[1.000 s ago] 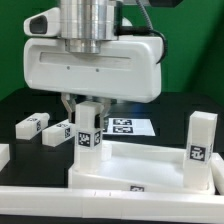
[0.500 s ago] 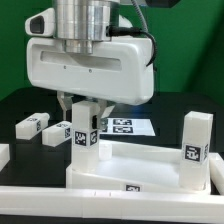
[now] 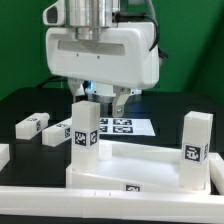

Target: Assemble desk

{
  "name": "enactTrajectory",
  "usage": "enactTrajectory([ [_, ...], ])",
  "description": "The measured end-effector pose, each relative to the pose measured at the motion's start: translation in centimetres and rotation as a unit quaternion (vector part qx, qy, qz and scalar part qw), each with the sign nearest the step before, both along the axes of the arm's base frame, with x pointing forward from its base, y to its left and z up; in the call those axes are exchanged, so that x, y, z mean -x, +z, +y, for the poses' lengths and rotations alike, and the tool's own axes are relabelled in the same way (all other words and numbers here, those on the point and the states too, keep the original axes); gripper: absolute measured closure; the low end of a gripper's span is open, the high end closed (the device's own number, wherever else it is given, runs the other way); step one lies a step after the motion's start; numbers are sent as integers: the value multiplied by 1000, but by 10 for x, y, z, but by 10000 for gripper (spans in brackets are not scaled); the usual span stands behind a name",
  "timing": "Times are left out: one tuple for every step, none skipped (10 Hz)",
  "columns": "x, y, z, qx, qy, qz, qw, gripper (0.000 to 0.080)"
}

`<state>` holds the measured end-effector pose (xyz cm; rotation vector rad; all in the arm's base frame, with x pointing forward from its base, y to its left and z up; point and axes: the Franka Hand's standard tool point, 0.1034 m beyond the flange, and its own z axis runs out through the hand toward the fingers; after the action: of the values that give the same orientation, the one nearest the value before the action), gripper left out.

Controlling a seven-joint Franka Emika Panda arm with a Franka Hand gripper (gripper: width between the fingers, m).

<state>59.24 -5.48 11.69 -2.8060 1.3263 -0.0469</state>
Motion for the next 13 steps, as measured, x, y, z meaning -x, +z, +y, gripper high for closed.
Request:
enactTrajectory([
  [1, -2, 4, -3, -6, 1, 1000, 150],
  [1, -2, 3, -2, -3, 1, 1000, 150],
  [1, -2, 3, -2, -3, 1, 1000, 150],
  [1, -2, 3, -2, -3, 1, 1000, 150],
  [1, -2, 3, -2, -3, 2, 1000, 150],
  [1, -3, 3, -2, -3, 2, 1000, 150],
  [1, -3, 3, -2, -3, 2, 1000, 150],
  [3, -4, 6, -4, -29, 0, 1000, 150],
  [14, -8, 18, -6, -71, 3, 997, 150],
  [22, -12, 26, -7, -77, 9, 997, 150],
  [21, -12, 26, -7, -74, 8, 997, 150],
  [21, -13, 27, -8, -76, 8, 997, 150],
  [22, -13, 27, -8, -77, 9, 997, 150],
])
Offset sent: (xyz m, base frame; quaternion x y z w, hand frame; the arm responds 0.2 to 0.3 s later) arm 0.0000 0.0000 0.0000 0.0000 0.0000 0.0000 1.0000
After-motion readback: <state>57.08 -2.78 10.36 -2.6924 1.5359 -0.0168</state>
